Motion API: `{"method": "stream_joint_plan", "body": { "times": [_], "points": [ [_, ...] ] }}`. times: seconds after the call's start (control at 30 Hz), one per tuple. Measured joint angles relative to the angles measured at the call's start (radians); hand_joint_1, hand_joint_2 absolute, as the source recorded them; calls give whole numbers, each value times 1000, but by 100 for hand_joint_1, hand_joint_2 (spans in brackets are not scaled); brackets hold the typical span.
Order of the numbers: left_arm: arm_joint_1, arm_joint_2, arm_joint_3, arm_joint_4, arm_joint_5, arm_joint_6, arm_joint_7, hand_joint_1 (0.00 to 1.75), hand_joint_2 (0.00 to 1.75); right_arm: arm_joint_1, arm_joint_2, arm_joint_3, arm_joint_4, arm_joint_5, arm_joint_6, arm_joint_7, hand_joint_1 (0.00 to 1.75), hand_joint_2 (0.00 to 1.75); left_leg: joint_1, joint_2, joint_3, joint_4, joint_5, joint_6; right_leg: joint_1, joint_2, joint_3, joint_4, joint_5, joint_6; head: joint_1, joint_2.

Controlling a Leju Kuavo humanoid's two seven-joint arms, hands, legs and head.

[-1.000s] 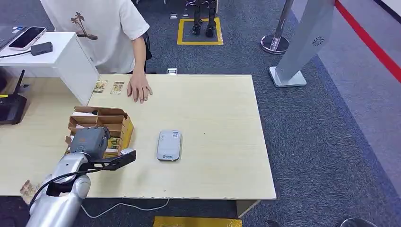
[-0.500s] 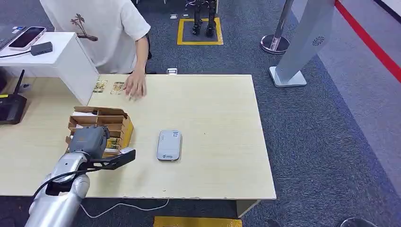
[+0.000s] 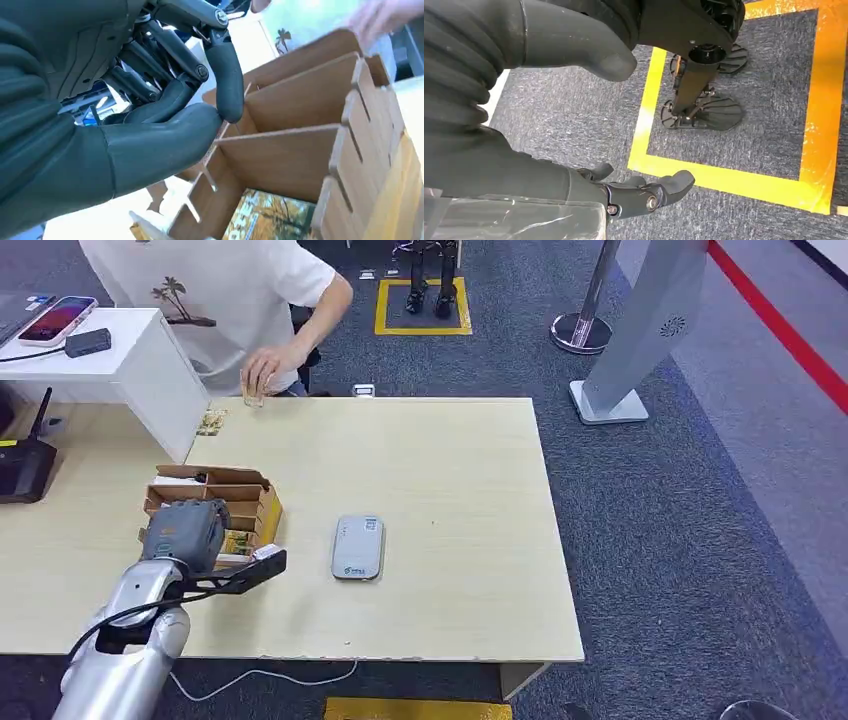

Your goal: Pass the card to the sensor for recognition and then transmit it.

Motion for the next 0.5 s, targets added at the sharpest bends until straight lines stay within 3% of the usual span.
{"method": "stream_joint_plan", "body": {
  "times": [0.17, 0.5],
  "points": [
    [14, -18, 0, -31, -16, 47, 6, 0, 175, 2, 0, 0, 0, -13, 0, -2, 0, 175, 0, 0, 0, 0, 0, 0, 0, 0, 0, 0, 0, 0, 0, 0],
    [33, -43, 0, -85, -27, 58, 15, 0, 175, 9, -1, 0, 0, -14, 0, -9, 0, 175, 0, 0, 0, 0, 0, 0, 0, 0, 0, 0, 0, 0, 0, 0]
  ]
}}
